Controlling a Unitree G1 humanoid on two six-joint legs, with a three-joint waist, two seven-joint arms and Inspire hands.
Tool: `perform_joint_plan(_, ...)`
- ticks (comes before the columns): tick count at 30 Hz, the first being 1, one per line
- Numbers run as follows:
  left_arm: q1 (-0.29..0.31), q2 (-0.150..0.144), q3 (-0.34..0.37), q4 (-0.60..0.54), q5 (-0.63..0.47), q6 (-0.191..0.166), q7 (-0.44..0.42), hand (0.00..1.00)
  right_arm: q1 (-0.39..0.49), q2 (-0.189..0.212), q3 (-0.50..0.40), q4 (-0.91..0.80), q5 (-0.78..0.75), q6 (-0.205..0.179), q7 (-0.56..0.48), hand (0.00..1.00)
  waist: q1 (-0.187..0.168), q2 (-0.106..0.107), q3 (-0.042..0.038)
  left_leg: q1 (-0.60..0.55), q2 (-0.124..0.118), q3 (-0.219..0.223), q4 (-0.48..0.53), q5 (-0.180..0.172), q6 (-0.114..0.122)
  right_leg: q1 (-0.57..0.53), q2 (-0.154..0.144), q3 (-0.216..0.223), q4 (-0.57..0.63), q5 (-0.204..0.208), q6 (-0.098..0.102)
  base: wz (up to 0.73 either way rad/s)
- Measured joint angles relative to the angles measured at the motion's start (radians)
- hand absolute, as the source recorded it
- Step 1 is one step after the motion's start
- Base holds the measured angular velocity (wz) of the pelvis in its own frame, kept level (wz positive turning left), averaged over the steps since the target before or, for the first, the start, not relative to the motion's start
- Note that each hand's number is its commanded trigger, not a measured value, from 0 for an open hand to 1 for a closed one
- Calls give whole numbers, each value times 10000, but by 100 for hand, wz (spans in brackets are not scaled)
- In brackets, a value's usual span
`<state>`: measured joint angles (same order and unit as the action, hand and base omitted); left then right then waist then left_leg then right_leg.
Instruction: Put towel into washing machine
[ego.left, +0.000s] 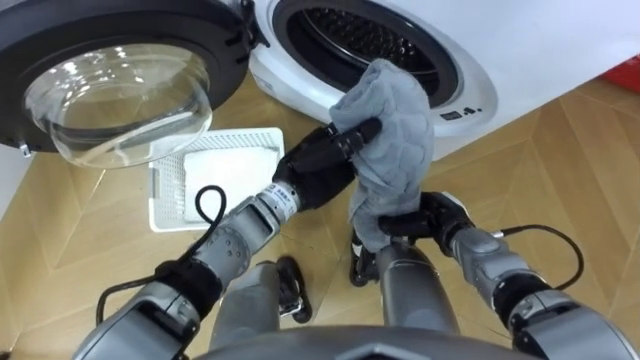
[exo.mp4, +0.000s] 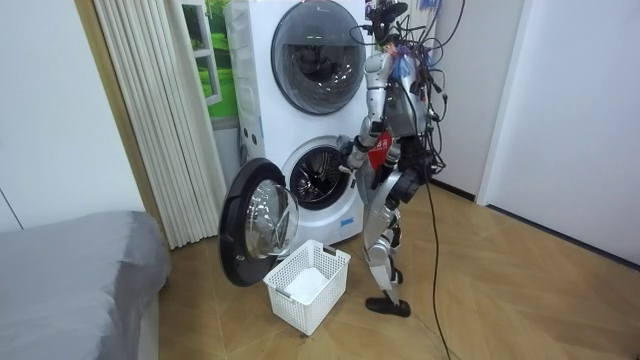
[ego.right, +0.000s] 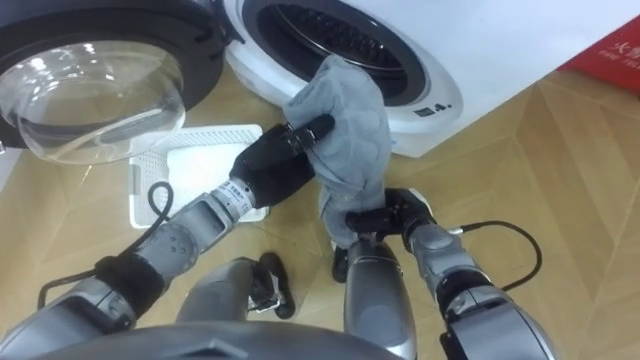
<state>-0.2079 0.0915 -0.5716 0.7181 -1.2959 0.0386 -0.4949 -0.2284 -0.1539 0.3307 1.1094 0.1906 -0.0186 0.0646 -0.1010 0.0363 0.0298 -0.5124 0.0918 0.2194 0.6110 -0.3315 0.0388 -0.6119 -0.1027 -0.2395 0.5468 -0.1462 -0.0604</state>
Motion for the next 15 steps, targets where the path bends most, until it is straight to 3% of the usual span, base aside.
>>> perform_joint_plan(1,27,3,1,0,-58,-3,0,80,2,3,14,-5,-4,-2,-15,100,0,4,-7,0,2,0,-11,0,-1,4,6,-2,-20,6,-5,0)
perform_joint_plan(2,43,13,3,0,-98,-5,0,0,4,3,34,-5,12,-9,-90,100,4,7,-17,-1,5,-1,-36,4,-4,13,9,-22,-60,20,-18,0)
perform_joint_plan(7,56,33,191,2,-470,-10,10,0,8,39,12,-149,-42,-32,-481,100,77,9,-22,1,3,-4,-59,10,0,8,5,-43,-78,28,-19,0)
perform_joint_plan(13,146,127,929,428,-684,-17,21,0,57,-9,-146,-159,-569,-20,-824,100,674,39,-35,167,-6,-15,-147,49,-13,164,-1,-82,-116,33,-28,1)
perform_joint_plan(15,348,291,1250,530,-616,-12,63,0,114,-8,-373,-162,-758,-24,-863,100,889,114,-81,191,-1,-30,-254,107,-35,228,27,-127,-276,76,-50,0)
